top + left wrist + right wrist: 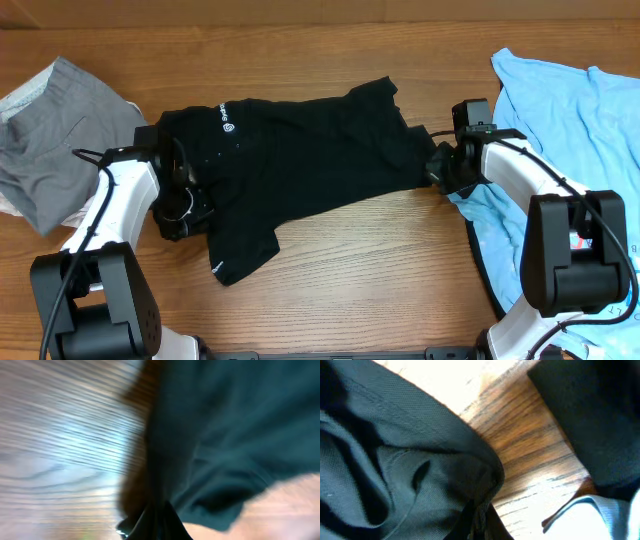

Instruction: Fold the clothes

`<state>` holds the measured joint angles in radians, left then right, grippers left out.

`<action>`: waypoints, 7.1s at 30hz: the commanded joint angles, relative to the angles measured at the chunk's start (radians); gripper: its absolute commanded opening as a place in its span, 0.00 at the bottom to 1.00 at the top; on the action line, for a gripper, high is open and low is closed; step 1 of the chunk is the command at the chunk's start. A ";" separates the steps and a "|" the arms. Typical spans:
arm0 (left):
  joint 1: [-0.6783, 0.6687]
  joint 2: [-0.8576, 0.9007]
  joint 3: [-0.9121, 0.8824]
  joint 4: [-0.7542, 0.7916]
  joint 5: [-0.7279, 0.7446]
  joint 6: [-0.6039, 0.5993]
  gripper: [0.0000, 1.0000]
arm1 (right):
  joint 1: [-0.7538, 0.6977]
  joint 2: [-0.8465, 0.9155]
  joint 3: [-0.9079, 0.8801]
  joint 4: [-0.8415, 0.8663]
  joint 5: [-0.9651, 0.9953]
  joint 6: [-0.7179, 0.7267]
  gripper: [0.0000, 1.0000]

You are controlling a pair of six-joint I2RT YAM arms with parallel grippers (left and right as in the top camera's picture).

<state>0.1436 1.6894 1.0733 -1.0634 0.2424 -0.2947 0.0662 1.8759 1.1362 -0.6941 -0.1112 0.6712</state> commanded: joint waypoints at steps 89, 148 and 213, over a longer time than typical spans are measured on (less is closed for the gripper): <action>-0.011 0.344 0.337 -0.412 0.219 0.436 0.04 | -0.146 0.047 0.343 -0.618 0.164 -0.403 0.04; 0.045 0.281 0.134 0.642 0.182 0.116 0.62 | -0.154 0.047 0.343 -0.647 0.267 -0.329 0.04; 0.042 0.032 0.244 0.623 -0.303 0.188 0.04 | -0.128 0.047 0.343 -0.576 0.106 -0.331 0.04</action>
<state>0.1661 1.7134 1.3151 -0.4763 -0.0132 -0.1196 -0.0746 1.9461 1.4796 -1.2709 0.0505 0.3363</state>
